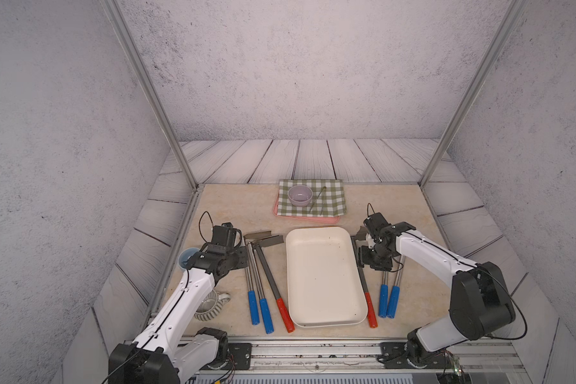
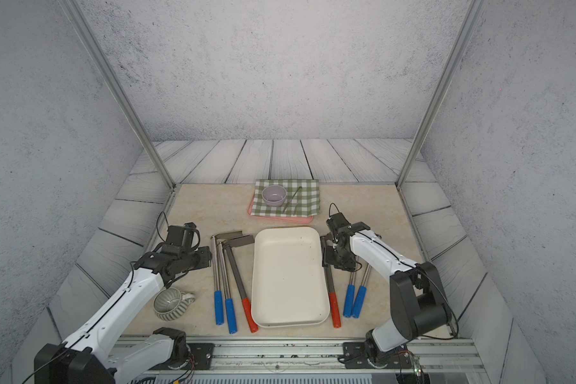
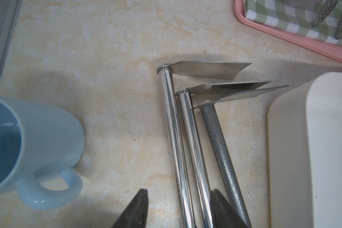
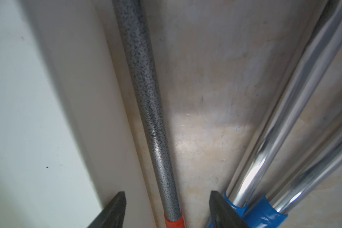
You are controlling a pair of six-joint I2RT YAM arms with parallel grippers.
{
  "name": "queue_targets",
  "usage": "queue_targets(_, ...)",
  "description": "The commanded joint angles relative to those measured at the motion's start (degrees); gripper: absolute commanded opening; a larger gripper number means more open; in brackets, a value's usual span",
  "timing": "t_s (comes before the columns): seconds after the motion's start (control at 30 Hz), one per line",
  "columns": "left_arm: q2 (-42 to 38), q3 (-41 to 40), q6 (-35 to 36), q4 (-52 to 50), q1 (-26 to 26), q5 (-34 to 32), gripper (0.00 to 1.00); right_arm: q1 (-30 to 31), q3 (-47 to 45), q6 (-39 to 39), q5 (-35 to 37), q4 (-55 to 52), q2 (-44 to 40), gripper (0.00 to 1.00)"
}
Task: Put the small hoe into the storage box
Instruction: Move the storage box to the center of the board.
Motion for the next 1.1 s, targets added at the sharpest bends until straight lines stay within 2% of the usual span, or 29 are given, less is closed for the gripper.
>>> queue_targets(0.0, -0.65, 1.72, 0.42, -1.29, -0.22, 0.01, 0.54, 2.41, 2.75, 1.74, 0.09, -0.18, 1.17, 0.69)
queue_targets(0.4, -0.95, 1.72, 0.43, -1.40, -0.23, -0.02, 0.54, 2.75, 8.95, -0.33, 11.73, -6.92, -0.15, 0.76)
queue_targets(0.8, -1.48, 1.63, 0.34, -1.38, -0.45, -0.07, 0.53, 2.44, 20.89, -4.98, 12.29, -12.36, 10.38, 0.74)
queue_targets(1.07, -1.54, 1.63, 0.34, -1.30, -0.43, 0.03, 0.52, 1.58, 24.08, -7.18, 10.92, -13.38, 16.41, 0.71)
